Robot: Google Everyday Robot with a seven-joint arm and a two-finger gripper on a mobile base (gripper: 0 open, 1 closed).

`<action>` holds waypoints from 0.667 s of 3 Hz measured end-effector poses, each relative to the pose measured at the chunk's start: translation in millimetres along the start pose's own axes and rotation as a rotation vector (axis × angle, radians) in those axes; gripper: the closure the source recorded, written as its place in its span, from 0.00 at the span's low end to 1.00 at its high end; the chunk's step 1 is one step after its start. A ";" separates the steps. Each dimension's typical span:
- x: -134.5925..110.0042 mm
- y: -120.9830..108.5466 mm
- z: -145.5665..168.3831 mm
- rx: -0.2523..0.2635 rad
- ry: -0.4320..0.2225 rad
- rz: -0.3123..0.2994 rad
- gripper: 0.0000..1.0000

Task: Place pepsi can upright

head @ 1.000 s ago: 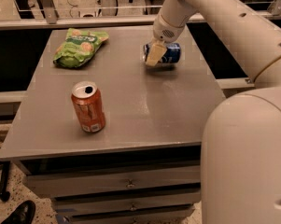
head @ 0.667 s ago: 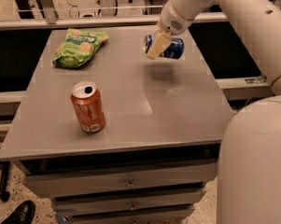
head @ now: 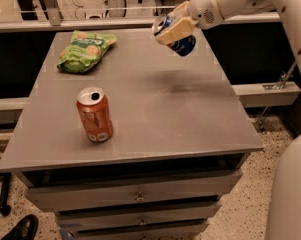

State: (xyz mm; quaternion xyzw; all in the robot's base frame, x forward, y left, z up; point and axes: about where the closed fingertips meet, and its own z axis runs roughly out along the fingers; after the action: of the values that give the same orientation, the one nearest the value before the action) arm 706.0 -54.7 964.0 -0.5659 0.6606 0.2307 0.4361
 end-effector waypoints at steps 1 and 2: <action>-16.6 5.2 -16.1 -0.020 -0.217 0.070 1.00; -16.2 12.1 -24.4 -0.032 -0.357 0.141 1.00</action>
Offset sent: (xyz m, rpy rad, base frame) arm -0.0357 -0.0224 0.0187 0.5802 0.0815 0.0074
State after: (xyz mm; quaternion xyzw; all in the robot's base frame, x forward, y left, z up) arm 686.5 -62.2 987.7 -0.4751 0.6068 0.3677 0.5204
